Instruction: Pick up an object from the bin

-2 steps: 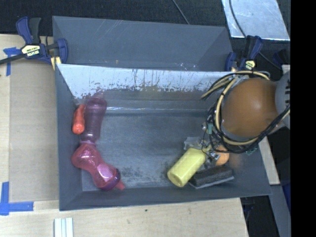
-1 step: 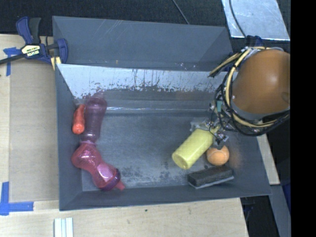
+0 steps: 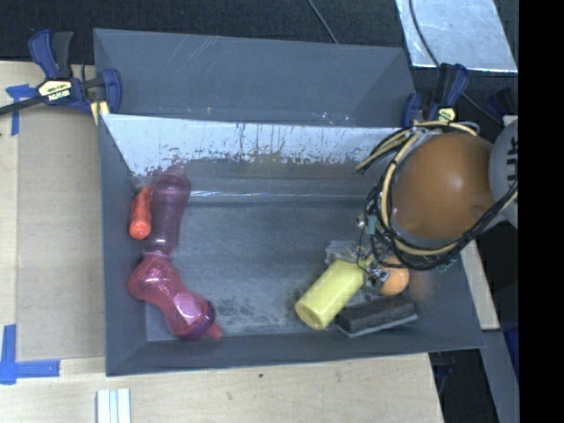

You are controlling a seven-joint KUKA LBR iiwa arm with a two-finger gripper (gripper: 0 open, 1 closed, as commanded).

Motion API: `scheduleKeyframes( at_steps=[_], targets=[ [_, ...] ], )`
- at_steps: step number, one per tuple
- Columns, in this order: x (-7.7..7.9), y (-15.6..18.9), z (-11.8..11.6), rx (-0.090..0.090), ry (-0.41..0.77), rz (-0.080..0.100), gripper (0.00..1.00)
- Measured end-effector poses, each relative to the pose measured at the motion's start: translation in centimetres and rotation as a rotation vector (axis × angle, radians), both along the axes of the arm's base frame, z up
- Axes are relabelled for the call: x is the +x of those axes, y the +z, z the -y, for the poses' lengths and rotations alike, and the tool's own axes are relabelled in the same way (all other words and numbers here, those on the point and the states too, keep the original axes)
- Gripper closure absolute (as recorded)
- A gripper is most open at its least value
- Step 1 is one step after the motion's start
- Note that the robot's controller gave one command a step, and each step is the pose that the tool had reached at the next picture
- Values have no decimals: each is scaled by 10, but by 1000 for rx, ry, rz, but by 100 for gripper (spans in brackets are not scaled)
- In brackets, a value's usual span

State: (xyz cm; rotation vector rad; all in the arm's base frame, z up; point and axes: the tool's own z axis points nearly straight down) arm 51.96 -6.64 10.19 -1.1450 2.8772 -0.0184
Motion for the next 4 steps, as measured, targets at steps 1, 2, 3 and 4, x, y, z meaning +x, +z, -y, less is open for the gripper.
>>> scheduleKeyframes(
  at_steps=[1, 2, 3, 4],
  targets=[
    [22, 73, -13, 0, -11, 14, 100],
    [-1, -22, -19, 3, -4, -9, 100],
    [-1, -22, -19, 3, -4, -9, 100],
    [0, -12, -19, 5, -24, -4, 0]
  ],
)
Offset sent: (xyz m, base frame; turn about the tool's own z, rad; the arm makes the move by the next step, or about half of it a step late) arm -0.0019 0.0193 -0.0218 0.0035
